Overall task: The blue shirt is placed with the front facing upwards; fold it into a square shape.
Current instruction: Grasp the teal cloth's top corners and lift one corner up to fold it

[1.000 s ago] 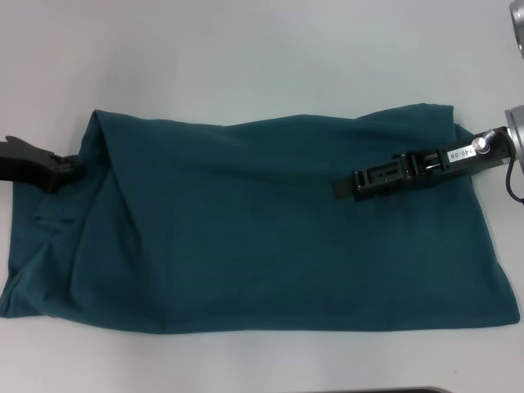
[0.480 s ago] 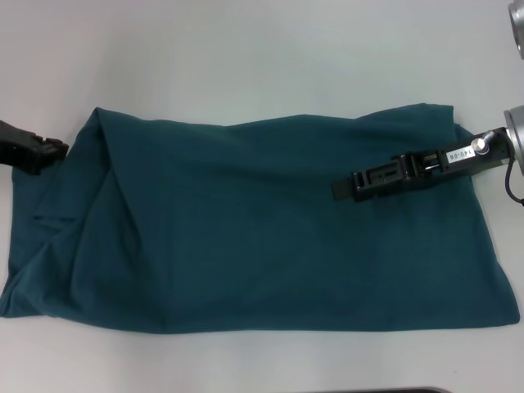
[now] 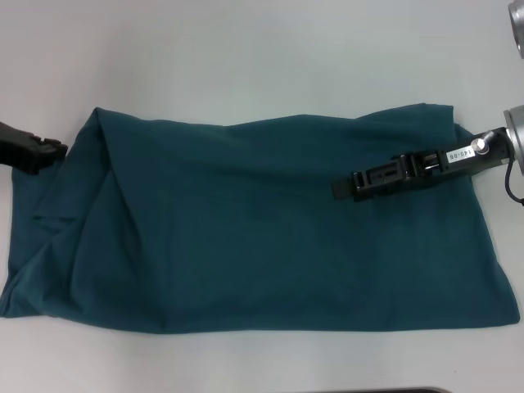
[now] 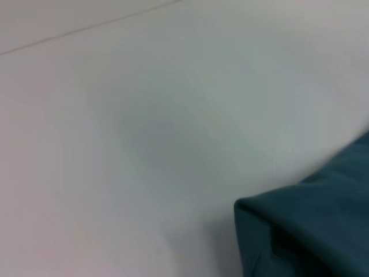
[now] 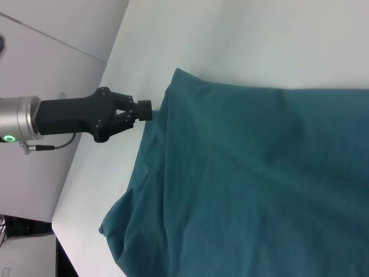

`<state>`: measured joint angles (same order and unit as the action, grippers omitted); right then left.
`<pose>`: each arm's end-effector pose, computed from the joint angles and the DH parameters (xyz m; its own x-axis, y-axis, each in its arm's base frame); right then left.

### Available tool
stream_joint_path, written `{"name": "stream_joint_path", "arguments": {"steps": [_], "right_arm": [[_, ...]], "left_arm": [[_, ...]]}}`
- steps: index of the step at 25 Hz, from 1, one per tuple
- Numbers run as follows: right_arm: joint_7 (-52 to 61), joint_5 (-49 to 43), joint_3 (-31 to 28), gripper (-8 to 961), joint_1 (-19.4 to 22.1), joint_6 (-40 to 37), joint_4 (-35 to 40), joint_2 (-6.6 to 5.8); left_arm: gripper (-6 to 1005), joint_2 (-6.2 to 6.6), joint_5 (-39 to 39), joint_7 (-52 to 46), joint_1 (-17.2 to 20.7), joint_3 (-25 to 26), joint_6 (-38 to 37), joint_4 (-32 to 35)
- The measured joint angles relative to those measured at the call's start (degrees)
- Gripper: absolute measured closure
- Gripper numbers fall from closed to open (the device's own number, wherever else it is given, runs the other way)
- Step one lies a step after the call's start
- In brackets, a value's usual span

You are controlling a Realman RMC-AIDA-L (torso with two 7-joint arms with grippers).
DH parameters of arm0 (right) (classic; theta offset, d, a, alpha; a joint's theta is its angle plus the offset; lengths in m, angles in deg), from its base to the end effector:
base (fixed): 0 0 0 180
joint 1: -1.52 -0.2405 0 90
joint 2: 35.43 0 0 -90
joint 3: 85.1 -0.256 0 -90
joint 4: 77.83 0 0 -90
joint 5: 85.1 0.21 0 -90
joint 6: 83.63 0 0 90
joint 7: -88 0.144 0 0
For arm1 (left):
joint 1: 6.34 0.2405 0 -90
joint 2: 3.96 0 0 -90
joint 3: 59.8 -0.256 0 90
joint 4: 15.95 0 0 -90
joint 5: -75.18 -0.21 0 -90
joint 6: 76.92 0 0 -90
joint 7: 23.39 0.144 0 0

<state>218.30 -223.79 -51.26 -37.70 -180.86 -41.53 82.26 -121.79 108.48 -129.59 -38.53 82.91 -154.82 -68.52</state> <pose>0.2554 0.3290 -0.0064 0.3187 -0.9410 -0.1140 -0.9251 -0.3350 0.1787 -0.3185 0.3585 0.0517 0.7341 0.6680 0.1221 0.6397 -0.6199 -0.4543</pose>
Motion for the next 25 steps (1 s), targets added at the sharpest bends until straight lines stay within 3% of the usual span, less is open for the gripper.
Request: {"name": "stream_joint_path", "arguments": {"steps": [6,14,25], "right_arm": [[0.0,0.0,0.0,224,-0.1,0.0,0.0,0.0],[0.0,0.0,-0.3,226,0.0,0.0,0.0,0.12],[0.2,0.2,-0.6,227,0.0,0.0,0.0,0.37]], "left_arm": [[885,-0.21,0.0,0.3,0.0,-0.5,-1.0,-1.3],[625,-0.26,-0.2,0.7,-0.9,-2.8,1.2,0.4],[180,1.54,-1.0,1.1,-4.0,-4.5,4.2,7.0]]}}
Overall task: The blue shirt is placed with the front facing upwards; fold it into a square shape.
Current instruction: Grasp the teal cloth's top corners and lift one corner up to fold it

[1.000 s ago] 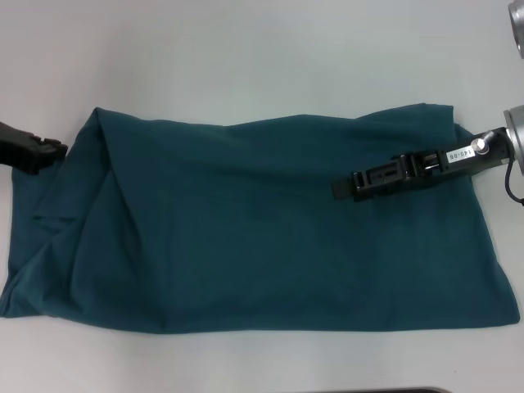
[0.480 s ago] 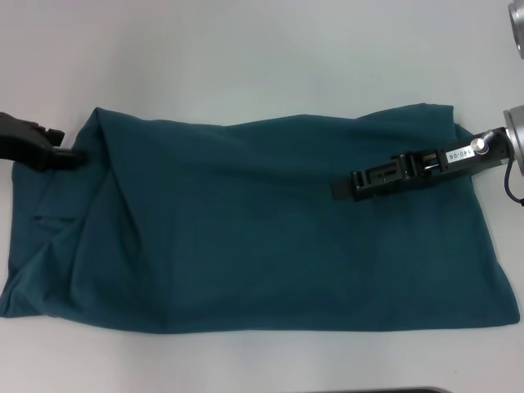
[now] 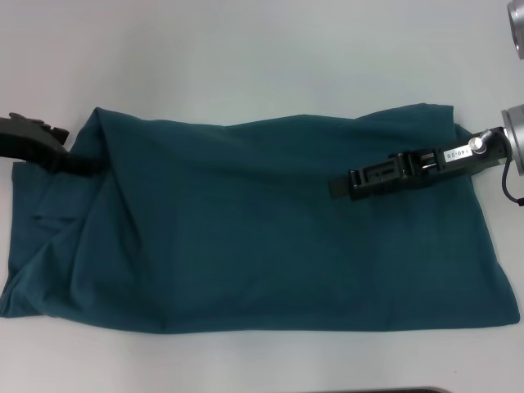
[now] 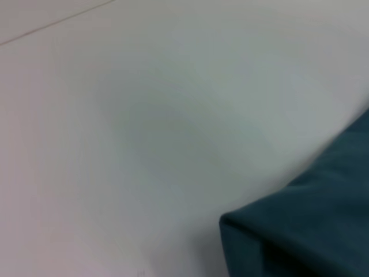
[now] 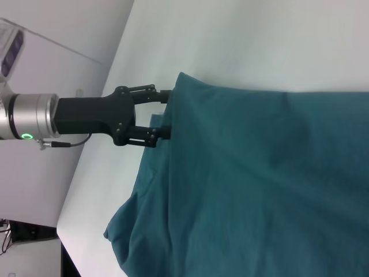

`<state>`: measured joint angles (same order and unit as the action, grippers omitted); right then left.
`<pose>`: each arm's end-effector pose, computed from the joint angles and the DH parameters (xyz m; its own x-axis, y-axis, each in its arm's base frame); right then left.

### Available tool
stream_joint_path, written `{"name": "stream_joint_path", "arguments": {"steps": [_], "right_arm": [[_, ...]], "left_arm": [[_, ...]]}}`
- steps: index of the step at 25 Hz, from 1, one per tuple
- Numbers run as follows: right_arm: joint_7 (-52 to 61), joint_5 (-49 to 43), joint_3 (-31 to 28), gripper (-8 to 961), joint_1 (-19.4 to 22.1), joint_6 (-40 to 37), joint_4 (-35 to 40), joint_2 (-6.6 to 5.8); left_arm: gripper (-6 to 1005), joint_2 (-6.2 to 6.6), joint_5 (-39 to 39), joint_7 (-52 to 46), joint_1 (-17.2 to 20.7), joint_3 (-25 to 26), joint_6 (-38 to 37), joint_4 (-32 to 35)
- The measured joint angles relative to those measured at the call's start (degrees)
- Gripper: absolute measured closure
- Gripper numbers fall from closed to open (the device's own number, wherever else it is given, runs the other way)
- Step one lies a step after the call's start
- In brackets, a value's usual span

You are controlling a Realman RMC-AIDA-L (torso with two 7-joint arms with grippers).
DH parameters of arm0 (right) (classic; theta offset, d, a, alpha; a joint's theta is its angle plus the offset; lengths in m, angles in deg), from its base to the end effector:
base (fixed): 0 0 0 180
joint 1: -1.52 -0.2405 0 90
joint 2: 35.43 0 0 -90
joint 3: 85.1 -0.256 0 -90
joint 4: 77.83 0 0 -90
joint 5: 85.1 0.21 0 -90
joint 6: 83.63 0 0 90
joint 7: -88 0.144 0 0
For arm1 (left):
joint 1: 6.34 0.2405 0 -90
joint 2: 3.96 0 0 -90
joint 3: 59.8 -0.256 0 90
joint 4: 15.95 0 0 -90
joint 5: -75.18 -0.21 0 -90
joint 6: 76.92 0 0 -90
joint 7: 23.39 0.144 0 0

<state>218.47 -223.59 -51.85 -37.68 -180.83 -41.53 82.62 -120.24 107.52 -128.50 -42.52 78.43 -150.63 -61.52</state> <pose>0.2541 0.3288 -0.0080 0.3096 -0.9429 -0.1226 -0.9253 -0.3285 0.1896 -0.3100 0.3752 0.0334 0.7728 0.6339 0.0316 0.5792 -0.6840 -0.4435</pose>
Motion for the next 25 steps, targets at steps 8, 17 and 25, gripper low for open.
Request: {"name": "stream_joint_path", "arguments": {"steps": [8,17,25], "right_arm": [[0.1,0.6,0.0,229,0.0,0.2,0.0,-0.02],[0.2,0.6,0.0,230,-0.2,0.4,0.0,-0.02],[0.3,0.8,0.0,232,-0.1,0.3,0.0,-0.02]], "left_arm": [[120,0.46,-2.7,0.0,-2.1,-0.8,3.0,4.0],[126,0.46,-2.8,-0.3,-2.0,-0.3,3.0,4.2],[300,0.45,-2.8,-0.2,-1.7,-0.5,3.1,3.8]]}}
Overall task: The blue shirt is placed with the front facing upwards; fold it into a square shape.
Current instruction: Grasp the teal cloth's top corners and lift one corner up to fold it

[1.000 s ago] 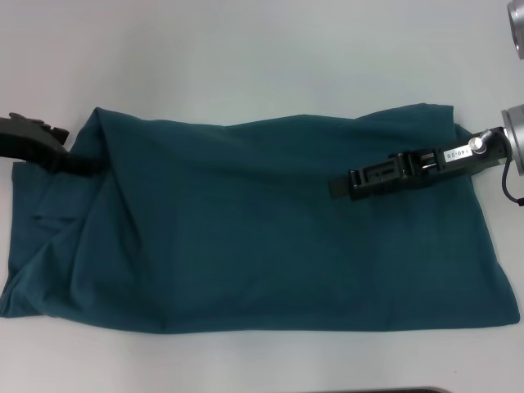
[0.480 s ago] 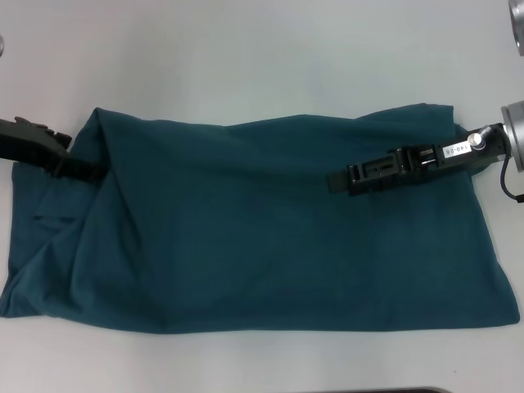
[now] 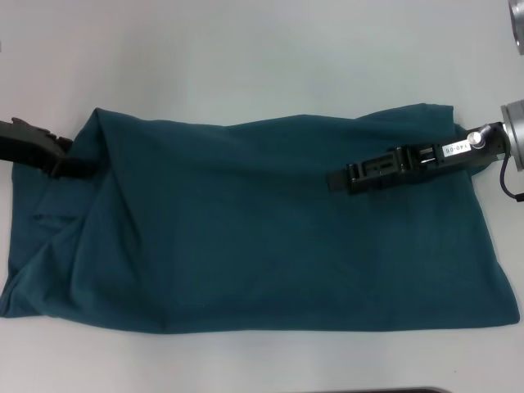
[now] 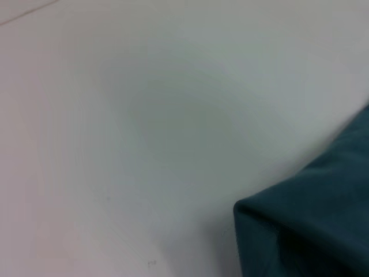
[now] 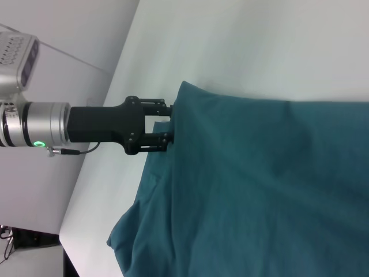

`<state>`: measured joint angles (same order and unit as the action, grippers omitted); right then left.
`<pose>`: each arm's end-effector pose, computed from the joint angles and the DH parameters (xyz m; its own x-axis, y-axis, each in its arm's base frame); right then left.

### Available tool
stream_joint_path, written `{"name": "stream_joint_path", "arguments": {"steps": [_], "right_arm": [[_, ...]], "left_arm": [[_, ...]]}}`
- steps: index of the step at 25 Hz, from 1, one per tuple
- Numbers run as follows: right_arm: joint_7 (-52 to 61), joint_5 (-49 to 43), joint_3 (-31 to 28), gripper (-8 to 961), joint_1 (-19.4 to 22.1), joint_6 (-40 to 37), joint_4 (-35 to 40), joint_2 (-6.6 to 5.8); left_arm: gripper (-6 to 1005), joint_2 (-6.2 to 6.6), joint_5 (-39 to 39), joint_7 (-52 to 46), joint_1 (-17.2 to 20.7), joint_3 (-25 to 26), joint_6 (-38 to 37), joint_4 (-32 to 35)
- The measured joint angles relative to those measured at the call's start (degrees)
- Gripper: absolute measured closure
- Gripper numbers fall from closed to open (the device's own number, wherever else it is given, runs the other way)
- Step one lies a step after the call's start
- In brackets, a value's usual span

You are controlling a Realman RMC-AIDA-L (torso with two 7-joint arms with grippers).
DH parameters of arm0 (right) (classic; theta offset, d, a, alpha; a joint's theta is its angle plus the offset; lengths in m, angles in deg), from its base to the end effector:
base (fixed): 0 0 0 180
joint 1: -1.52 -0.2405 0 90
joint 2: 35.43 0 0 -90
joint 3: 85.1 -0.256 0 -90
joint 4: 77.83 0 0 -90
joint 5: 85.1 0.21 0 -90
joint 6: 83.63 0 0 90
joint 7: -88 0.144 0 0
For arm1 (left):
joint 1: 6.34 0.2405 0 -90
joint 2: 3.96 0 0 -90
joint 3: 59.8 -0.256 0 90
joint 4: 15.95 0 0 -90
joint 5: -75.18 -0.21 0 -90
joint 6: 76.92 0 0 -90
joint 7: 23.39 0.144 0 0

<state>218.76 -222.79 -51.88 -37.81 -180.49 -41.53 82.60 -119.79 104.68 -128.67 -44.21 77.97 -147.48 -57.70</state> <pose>0.2522 0.3312 -0.0074 0.3052 -0.9425 -0.1365 -0.9246 -0.3276 0.1943 -0.3155 0.3792 0.0261 0.7663 0.6422 -0.0182 0.5638 -0.6858 -0.4602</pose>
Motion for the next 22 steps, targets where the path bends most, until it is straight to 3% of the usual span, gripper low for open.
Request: {"name": "stream_joint_path", "arguments": {"steps": [10,15,20,22], "right_arm": [[-0.2,0.6,0.4,233,0.2,0.1,0.0,-0.09],[-0.2,0.6,0.5,234,0.2,0.3,0.0,-0.09],[-0.1,0.6,0.5,235,0.2,0.4,0.0,-0.25],[-0.2,0.6,0.4,235,0.2,0.4,0.0,-0.26]], "left_arm": [[567,-0.97,-0.2,-0.1,1.3,-0.2,0.1,-3.4],[806,-1.02,0.4,0.3,1.6,0.1,-0.9,-4.1],[975,-1.08,2.0,0.6,2.2,0.4,-3.7,-6.3],[975,-1.12,2.4,0.6,2.3,0.3,-4.1,-6.7]]}}
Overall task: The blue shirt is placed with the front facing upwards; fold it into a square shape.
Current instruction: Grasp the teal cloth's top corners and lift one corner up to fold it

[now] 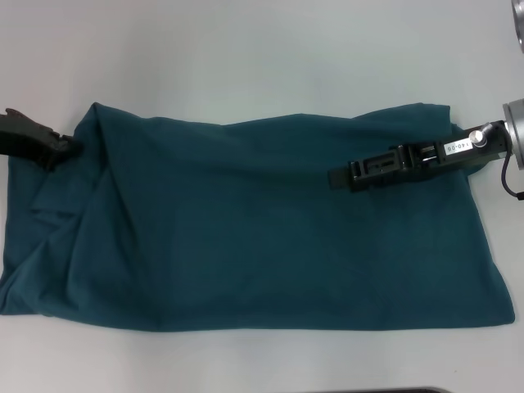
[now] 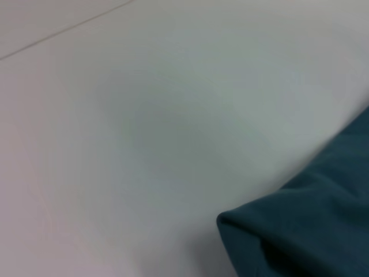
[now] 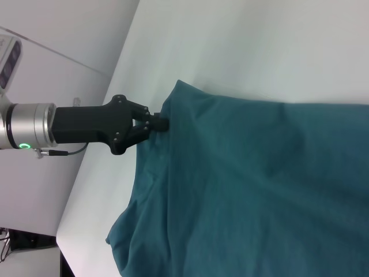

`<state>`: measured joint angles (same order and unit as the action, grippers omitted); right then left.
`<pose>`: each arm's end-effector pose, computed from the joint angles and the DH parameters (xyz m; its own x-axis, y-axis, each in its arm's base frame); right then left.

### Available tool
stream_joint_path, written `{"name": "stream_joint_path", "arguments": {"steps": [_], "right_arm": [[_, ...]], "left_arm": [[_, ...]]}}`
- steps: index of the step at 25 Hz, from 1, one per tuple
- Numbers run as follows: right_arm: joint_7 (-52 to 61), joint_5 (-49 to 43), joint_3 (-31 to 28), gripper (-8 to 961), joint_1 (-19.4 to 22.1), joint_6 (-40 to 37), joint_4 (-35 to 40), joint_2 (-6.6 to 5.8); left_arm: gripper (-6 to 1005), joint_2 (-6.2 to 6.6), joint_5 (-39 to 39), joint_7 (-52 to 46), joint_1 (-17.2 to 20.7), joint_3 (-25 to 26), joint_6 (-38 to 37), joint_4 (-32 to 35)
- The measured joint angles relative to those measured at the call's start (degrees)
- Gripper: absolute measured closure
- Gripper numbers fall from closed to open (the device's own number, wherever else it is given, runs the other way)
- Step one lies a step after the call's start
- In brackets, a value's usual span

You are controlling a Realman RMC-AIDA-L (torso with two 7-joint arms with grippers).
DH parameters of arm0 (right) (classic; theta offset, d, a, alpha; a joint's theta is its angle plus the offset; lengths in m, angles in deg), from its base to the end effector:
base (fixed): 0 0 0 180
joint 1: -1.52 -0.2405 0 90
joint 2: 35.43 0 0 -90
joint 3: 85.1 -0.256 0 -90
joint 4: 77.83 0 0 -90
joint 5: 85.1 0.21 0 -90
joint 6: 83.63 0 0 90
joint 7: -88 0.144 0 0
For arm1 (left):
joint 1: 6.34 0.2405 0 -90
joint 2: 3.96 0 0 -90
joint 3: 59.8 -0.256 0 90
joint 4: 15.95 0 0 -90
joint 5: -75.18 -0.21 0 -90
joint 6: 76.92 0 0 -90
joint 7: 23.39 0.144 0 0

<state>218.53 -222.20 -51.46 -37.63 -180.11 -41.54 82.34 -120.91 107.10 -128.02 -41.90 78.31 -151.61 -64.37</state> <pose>0.2532 0.3323 -0.0059 0.3085 -0.9401 -0.1448 -0.9240 -0.3323 0.1889 -0.3069 0.3746 0.0374 0.7884 0.6147 0.0227 0.5555 -0.6957 -0.4555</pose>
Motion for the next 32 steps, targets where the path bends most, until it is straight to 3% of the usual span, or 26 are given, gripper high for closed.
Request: {"name": "stream_joint_path", "arguments": {"steps": [21,32], "right_arm": [[-0.1,0.0,0.1,239,-0.7,0.2,0.0,-0.03],[-0.2,0.0,0.1,241,-0.7,0.4,0.0,-0.04]], "left_arm": [[974,0.16,-0.3,0.4,0.4,-0.2,-0.1,0.4],[975,-0.29,0.3,-0.2,1.4,0.6,0.8,-3.7]]}}
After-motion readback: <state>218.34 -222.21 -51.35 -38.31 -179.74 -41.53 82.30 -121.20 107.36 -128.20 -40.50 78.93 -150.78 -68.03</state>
